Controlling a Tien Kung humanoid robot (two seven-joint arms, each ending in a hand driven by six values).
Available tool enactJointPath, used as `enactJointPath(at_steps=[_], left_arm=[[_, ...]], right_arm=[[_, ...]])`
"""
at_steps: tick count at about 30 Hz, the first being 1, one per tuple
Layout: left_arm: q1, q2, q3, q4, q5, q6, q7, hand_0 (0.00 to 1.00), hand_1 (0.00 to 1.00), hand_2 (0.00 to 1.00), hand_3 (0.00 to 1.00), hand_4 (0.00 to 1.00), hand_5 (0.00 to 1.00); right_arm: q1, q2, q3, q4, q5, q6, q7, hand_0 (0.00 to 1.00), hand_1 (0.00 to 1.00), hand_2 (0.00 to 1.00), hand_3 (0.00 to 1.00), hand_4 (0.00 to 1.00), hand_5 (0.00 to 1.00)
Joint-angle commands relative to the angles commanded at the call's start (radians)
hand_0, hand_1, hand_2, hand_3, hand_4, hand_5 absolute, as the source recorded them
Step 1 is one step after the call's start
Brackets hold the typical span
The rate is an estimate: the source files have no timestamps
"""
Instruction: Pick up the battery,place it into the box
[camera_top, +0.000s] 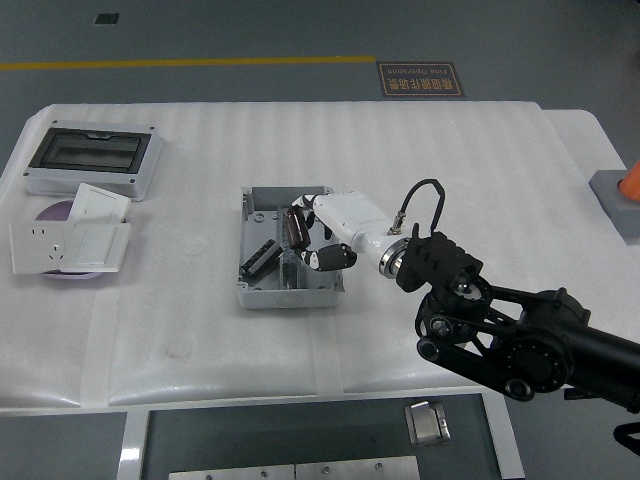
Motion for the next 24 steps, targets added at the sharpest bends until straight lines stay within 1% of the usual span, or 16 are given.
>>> enactJointPath(at_steps=[4,5,10,11,15,19,24], left_arm=[[0.002,0.001,-0.006,0.000,0.007,-0.003,0.004,0.640,0.701,0.535,0.588,0.453,0.130],[0.002,0.001,-0.007,0.000,0.009,-0.004,0.005,0.639,0.700,0.533,0.588,0.449,0.130],[0.001,0.000,-0.006,0.000,0.010,-0.008,0.007,0.639,0.700,0.533,0.588,0.449,0.130],[0.001,0.000,-0.006,0.000,0.010,-0.009,0.007,0.639,0.700,0.532,0.587,0.450,0.130],[0.001,-0.001,-0.007,0.000,0.012,-0.011,0.010,0.639,0.700,0.532,0.587,0.450,0.130],[0.000,-0.001,-0.008,0.000,0.012,-0.012,0.012,0.639,0.700,0.533,0.584,0.450,0.130],[-0.001,-0.002,-0.010,0.000,0.014,-0.015,0.015,0.639,0.700,0.533,0.584,0.450,0.130]], right_arm=[[-0.005,0.011,-0.010,-0.011,-0.016,-0.007,0.001,0.780,0.750,0.843,0.944,0.702,0.316],[-0.006,0.013,-0.011,-0.012,-0.018,-0.009,0.001,0.998,0.998,0.998,0.998,0.870,0.425],[-0.007,0.015,-0.012,-0.012,-0.019,-0.011,0.000,0.998,0.998,0.998,0.998,0.870,0.425],[-0.007,0.014,-0.012,-0.011,-0.019,-0.010,-0.001,0.998,0.998,0.998,0.998,0.915,0.459],[-0.010,0.008,0.004,0.001,-0.014,-0.011,-0.001,0.998,0.998,0.998,0.998,0.915,0.459],[-0.011,-0.013,0.070,0.003,-0.021,-0.021,0.003,0.998,0.998,0.998,0.998,0.935,0.476],[-0.004,-0.060,0.178,-0.047,-0.040,-0.030,0.006,0.998,0.998,0.998,0.998,0.938,0.480]])
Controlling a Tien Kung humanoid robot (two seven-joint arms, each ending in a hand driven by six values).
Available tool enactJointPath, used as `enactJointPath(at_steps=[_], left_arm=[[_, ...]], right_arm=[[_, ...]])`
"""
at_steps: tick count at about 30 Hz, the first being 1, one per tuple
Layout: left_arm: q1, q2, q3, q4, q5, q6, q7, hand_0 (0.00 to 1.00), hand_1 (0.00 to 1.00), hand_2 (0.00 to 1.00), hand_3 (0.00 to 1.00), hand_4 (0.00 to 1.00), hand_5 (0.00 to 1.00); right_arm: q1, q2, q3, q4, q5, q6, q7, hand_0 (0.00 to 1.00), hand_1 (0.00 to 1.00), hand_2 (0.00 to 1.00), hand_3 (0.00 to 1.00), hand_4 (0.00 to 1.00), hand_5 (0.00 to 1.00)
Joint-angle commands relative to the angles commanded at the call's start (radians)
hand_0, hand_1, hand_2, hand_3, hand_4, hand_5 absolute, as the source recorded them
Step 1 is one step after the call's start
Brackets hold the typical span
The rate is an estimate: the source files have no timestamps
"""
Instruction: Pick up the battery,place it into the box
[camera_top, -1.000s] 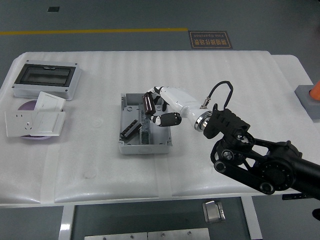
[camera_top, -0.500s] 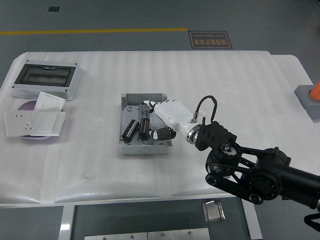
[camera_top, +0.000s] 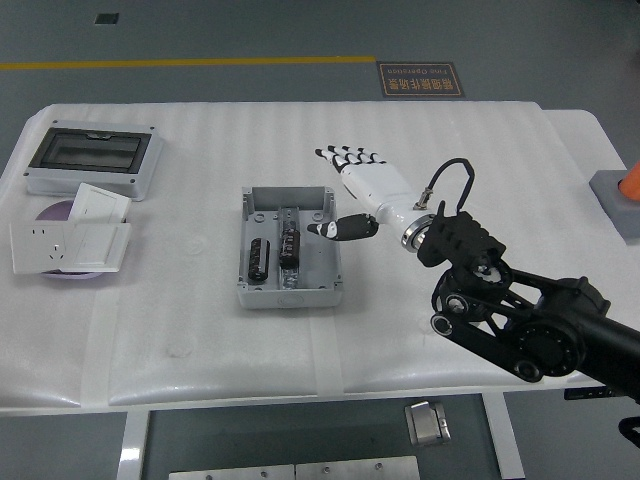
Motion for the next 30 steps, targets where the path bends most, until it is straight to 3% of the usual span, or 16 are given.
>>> enactJointPath(at_steps=[8,18,23,30], left_arm=[[0.004,-0.001,-0.013,0.000,0.020,-0.021,0.018,0.639,0.700,0.533,0.584,0.451,0.129],[0.019,-0.003,-0.023,0.000,0.047,-0.053,0.045,0.639,0.700,0.544,0.587,0.454,0.126],[0.028,-0.001,-0.009,0.000,0.040,-0.057,0.048,0.639,0.700,0.548,0.587,0.454,0.124],[0.039,0.014,0.052,0.000,-0.020,-0.040,0.052,0.639,0.700,0.550,0.587,0.455,0.124]], right_arm=[[-0.033,-0.076,0.201,-0.069,0.029,-0.025,0.033,0.998,0.998,0.998,0.998,0.935,0.479],[-0.174,-0.114,0.492,-0.060,0.220,-0.064,0.148,0.998,0.998,0.998,0.998,0.943,0.502],[-0.246,-0.147,0.632,-0.015,0.333,-0.058,0.198,0.998,0.998,0.998,0.998,0.953,0.526],[-0.374,-0.196,0.822,0.115,0.523,-0.045,0.303,0.998,0.998,0.998,0.998,0.949,0.529]])
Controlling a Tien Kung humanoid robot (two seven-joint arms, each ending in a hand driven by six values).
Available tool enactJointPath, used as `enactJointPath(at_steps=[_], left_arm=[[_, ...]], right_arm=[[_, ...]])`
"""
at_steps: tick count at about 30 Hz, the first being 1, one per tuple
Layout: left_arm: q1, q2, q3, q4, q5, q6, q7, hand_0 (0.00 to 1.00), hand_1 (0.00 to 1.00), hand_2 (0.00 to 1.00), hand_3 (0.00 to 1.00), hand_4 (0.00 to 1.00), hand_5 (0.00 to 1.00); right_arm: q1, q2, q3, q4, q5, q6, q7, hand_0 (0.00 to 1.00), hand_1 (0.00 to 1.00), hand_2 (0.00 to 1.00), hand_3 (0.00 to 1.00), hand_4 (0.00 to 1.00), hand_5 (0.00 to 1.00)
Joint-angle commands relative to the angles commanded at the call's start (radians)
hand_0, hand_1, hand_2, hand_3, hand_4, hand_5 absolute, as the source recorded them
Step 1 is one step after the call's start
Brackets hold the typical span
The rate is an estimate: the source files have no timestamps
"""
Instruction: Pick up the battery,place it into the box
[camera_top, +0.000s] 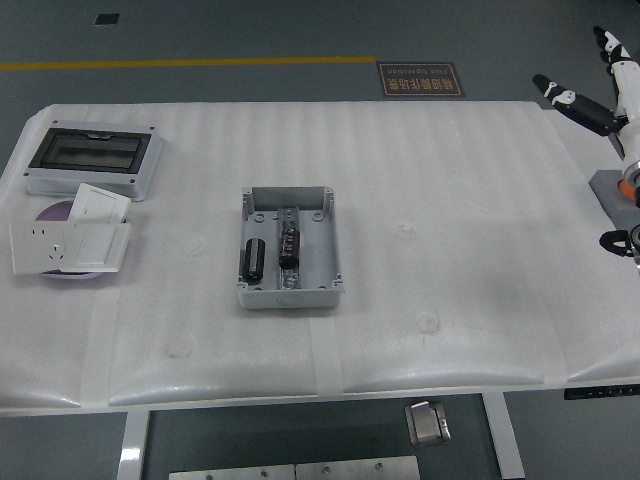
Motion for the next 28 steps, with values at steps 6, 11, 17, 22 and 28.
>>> enactJointPath(at_steps=[6,11,17,22,28], left_arm=[[0.002,-0.002,0.062,0.000,-0.094,0.023,0.011,0.639,0.695,0.551,0.588,0.455,0.125],[-0.016,-0.003,0.075,0.000,-0.129,0.027,0.014,0.638,0.691,0.553,0.590,0.461,0.128],[-0.040,0.008,0.044,0.000,-0.125,0.022,0.044,0.638,0.689,0.561,0.592,0.491,0.151],[-0.064,0.012,-0.010,0.000,-0.113,-0.008,0.129,0.638,0.689,0.561,0.592,0.491,0.151],[-0.065,0.009,-0.037,0.000,-0.161,-0.047,0.258,0.638,0.689,0.563,0.590,0.508,0.167]], right_arm=[[-0.095,0.003,0.134,0.068,0.149,-0.001,0.057,0.998,0.998,0.998,0.998,0.953,0.593],[-0.132,0.012,0.188,0.072,0.204,-0.001,0.067,0.998,0.998,0.998,0.998,0.938,0.608],[-0.137,-0.004,0.183,0.045,0.194,0.000,0.063,0.998,0.998,0.998,0.998,0.931,0.594],[-0.121,-0.002,0.165,0.002,0.159,0.001,0.057,0.998,0.998,0.998,0.998,0.931,0.594],[-0.118,0.020,0.151,-0.048,0.141,0.003,0.057,0.998,0.998,0.998,0.998,0.924,0.607]])
